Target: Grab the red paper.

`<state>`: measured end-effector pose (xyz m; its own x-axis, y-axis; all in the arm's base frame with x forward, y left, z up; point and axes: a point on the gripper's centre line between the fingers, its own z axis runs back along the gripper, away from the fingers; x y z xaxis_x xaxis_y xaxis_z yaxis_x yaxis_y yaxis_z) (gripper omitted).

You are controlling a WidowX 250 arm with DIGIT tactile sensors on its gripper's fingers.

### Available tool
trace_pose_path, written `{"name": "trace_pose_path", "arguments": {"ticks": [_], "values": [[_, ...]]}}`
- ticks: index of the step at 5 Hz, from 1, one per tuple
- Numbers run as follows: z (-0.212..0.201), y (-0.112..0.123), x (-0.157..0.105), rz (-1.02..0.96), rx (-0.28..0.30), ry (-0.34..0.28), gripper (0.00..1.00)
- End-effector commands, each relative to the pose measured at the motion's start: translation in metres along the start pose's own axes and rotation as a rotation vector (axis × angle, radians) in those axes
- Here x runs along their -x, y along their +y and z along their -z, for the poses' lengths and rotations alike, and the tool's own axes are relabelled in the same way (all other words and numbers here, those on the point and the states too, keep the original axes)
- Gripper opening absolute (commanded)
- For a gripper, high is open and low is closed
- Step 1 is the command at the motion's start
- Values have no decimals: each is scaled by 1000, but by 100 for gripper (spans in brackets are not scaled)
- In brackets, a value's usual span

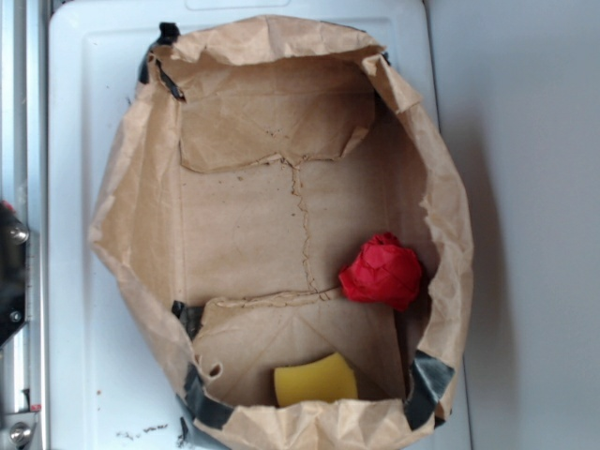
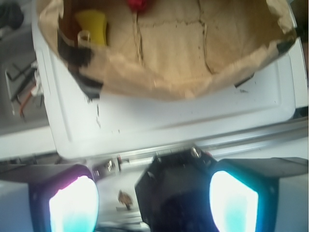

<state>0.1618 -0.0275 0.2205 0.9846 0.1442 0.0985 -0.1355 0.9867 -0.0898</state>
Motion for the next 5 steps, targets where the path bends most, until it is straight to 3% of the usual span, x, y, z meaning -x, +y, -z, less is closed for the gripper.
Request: {"name": "trace_pose_path", "arguments": {"ticks": [1,3,5], "values": [[6,-4,-57,-61,66,-90,100],[23,10,-94,-92,51,-172,100],[38,19,-110,-88,67,-219,100]]}}
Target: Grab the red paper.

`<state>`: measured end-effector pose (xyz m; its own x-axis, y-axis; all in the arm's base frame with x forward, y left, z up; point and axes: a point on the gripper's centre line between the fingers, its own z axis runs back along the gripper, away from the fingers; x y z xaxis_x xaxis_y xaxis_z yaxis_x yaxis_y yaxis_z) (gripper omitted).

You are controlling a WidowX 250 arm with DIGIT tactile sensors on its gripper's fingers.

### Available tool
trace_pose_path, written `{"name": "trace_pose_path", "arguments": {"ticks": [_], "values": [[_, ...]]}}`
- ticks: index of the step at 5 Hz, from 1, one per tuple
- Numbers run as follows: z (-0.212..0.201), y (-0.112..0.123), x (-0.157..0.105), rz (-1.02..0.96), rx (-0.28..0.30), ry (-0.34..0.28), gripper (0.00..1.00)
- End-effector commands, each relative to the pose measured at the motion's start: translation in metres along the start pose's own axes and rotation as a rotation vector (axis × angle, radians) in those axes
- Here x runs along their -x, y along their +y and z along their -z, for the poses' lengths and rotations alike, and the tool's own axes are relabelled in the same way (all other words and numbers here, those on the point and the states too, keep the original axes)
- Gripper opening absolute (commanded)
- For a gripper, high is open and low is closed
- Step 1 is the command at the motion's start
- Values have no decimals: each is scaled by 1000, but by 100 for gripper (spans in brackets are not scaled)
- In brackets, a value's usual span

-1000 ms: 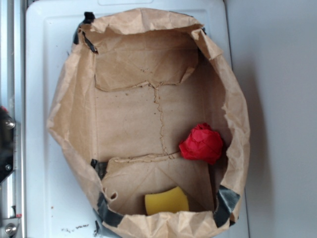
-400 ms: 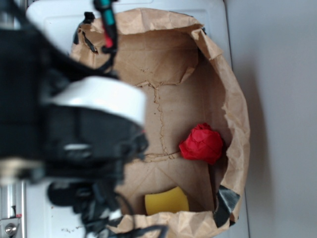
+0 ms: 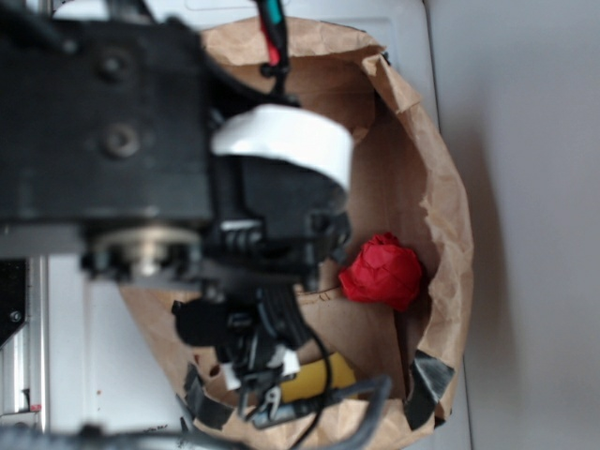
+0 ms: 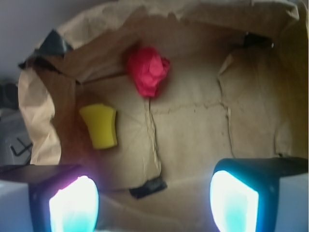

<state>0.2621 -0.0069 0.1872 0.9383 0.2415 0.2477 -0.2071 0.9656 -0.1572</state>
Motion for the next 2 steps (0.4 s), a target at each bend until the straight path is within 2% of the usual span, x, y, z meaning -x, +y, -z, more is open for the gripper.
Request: {"name": "trace_pose_path", "arguments": {"ticks": [1,2], "values": [[12,10,-14,8,70,-87,100],[27,13,-19,-4,78,-91,100]]}}
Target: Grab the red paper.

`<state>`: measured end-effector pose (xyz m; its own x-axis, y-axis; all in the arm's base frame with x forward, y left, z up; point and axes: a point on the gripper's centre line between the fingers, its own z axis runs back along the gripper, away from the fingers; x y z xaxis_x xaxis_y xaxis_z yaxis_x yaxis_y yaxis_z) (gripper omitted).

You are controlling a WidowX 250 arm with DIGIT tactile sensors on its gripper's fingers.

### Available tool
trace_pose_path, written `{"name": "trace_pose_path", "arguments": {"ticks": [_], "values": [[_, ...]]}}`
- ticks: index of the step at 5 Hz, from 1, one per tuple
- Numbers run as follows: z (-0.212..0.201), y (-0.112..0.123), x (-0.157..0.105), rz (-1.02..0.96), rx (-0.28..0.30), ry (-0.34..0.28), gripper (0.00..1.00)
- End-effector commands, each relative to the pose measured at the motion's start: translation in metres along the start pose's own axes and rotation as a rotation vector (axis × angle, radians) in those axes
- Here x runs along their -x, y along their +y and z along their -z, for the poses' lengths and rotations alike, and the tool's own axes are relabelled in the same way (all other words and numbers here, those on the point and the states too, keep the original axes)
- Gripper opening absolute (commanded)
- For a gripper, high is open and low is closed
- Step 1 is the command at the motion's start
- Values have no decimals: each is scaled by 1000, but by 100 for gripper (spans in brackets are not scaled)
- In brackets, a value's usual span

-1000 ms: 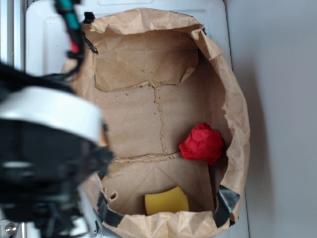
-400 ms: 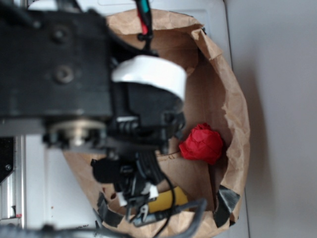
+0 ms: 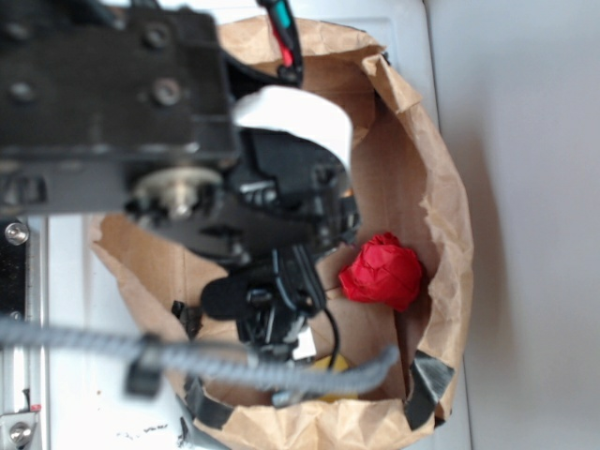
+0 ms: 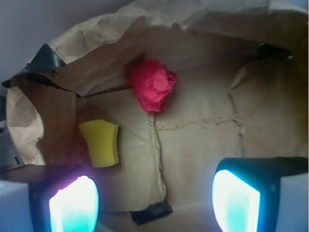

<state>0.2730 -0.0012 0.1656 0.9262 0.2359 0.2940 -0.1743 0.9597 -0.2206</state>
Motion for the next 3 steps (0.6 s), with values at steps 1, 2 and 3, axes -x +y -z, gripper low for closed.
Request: {"name": "trace_pose_path", "arguments": {"ticks": [1,2,3], "values": [[17,6,-17,-24,-6,-45,100],[32,5,-21,-23,-33,-52,100],[43,5,-25,-34,-50,-66,100]]}}
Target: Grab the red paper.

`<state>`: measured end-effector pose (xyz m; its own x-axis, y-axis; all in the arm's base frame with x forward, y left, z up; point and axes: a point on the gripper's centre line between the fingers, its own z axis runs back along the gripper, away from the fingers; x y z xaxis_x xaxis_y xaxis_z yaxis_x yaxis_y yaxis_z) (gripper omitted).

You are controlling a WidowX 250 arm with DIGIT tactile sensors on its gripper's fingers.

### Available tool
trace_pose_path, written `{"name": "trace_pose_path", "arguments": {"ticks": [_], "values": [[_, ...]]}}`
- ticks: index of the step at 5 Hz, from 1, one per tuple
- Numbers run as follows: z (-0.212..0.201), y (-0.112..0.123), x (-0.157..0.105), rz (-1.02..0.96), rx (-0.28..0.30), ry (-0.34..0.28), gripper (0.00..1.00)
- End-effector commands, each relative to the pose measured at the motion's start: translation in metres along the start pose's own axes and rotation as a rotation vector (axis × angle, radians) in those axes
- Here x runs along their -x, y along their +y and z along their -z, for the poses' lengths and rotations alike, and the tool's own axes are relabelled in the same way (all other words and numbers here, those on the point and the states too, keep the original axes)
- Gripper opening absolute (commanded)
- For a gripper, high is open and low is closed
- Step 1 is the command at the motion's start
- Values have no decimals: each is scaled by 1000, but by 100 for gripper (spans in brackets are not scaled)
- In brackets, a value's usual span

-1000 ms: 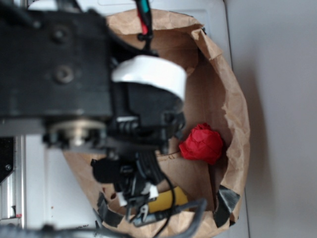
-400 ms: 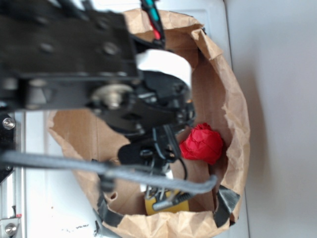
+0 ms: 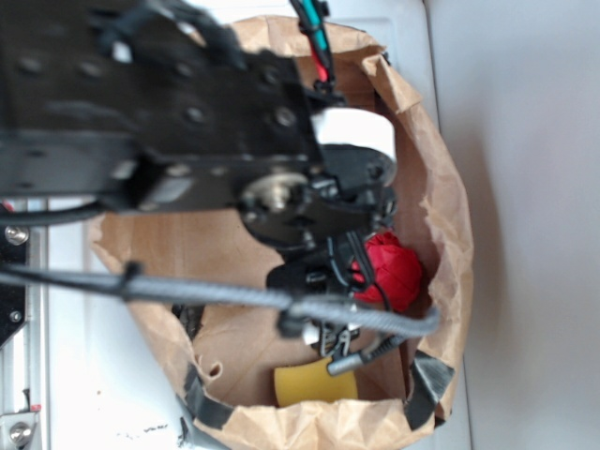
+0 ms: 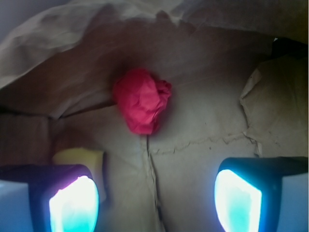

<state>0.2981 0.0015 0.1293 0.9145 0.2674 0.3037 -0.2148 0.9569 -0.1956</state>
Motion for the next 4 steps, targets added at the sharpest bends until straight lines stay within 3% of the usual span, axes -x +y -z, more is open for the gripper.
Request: {"name": "trace_pose_path", "arguments": {"ticks": [1,4], "values": [[10,0,-17,-10,-33,-67,100],[18,-19,-22,0,55,-72,100]]}}
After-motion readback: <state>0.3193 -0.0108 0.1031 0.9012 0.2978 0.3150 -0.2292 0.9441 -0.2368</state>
